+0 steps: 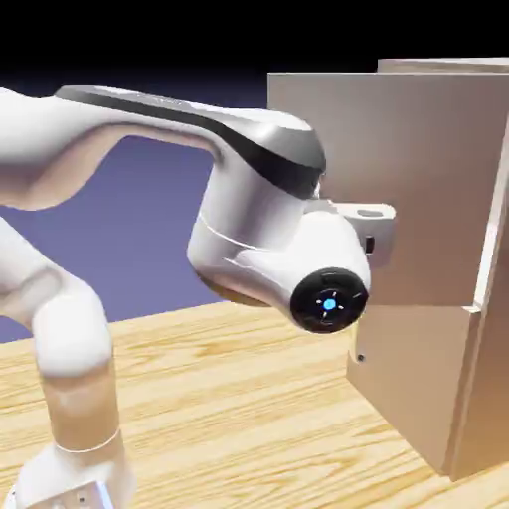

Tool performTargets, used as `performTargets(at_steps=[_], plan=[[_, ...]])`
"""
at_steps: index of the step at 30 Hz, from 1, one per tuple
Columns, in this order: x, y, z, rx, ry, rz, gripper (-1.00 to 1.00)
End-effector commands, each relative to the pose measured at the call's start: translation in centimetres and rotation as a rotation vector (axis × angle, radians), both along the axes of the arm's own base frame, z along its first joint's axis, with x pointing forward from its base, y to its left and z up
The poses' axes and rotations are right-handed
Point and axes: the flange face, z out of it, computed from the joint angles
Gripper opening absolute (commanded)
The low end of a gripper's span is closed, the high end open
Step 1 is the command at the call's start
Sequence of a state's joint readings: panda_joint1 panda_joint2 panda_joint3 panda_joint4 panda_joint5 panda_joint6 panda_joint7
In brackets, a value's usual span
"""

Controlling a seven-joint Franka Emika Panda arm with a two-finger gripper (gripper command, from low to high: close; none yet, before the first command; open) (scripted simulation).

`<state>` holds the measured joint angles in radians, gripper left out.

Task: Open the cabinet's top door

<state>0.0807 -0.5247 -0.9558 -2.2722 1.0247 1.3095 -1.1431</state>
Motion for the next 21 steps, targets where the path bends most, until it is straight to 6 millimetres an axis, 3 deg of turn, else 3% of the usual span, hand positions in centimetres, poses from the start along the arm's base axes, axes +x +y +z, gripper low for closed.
performTargets(at_steps=[1, 8, 21], plan=[[0.1, -0.7, 0.0, 0.000, 0.000, 0.021, -1.00], [0.9, -4.1, 0.0, 0.000, 0.000, 0.137, -1.00], [2.2, -7.8, 0.0, 0.000, 0.001, 0.269, -1.00]])
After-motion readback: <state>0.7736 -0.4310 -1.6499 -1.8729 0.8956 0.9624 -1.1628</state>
